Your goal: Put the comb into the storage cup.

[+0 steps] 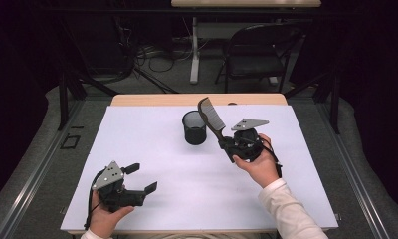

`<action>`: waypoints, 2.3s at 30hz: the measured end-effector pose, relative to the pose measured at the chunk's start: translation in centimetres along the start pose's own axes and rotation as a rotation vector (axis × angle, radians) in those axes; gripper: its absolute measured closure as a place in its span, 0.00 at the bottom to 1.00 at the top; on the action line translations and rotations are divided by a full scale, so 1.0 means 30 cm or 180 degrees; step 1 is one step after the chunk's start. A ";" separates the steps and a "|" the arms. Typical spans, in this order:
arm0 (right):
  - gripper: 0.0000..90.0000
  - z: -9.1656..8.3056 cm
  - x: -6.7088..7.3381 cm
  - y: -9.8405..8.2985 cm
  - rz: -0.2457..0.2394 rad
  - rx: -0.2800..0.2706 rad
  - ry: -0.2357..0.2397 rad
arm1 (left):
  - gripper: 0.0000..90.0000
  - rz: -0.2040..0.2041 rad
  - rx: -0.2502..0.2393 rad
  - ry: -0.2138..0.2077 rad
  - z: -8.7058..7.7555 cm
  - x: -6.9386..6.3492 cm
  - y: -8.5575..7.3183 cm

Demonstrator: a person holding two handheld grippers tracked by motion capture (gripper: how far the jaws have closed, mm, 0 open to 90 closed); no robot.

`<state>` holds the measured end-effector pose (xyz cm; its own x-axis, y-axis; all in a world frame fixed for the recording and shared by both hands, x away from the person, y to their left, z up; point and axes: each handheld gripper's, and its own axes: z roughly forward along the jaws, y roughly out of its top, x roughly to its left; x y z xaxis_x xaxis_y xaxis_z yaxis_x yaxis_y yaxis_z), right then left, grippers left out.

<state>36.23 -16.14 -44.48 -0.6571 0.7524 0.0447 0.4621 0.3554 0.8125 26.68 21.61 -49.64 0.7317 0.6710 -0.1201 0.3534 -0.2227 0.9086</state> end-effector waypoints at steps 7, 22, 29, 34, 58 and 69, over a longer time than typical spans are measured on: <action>0.81 -0.013 0.008 0.010 -0.0100 -0.0209 -0.0007 | 0.13 -0.0006 -0.0007 0.0006 -0.001 0.004 -0.001; 0.81 -0.051 -0.013 0.022 -0.0400 -0.0480 0.0092 | 0.17 -0.0058 0.0011 0.0004 0.000 0.016 -0.003; 0.81 -0.045 0.024 0.016 -0.0668 -0.0491 0.0056 | 0.19 -0.0210 -0.0015 -0.0096 0.002 0.030 0.008; 0.81 -0.040 0.053 0.014 -0.0796 -0.0477 0.0037 | 0.19 -0.0215 -0.0099 -0.0126 0.004 0.030 0.037; 0.81 -0.020 0.116 0.001 -0.1001 -0.0483 -0.0004 | 0.19 -0.0412 -0.0370 -0.0420 0.045 0.058 0.184; 0.81 -0.015 0.130 -0.001 -0.1012 -0.0517 -0.0006 | 0.20 -0.0472 -0.0379 -0.0274 0.042 0.073 0.220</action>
<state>33.40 -13.47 -44.08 -0.7518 0.6193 -0.2263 0.1339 0.4794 0.8673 31.34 20.73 -44.42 0.7257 0.6261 -0.2851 0.3931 -0.0374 0.9187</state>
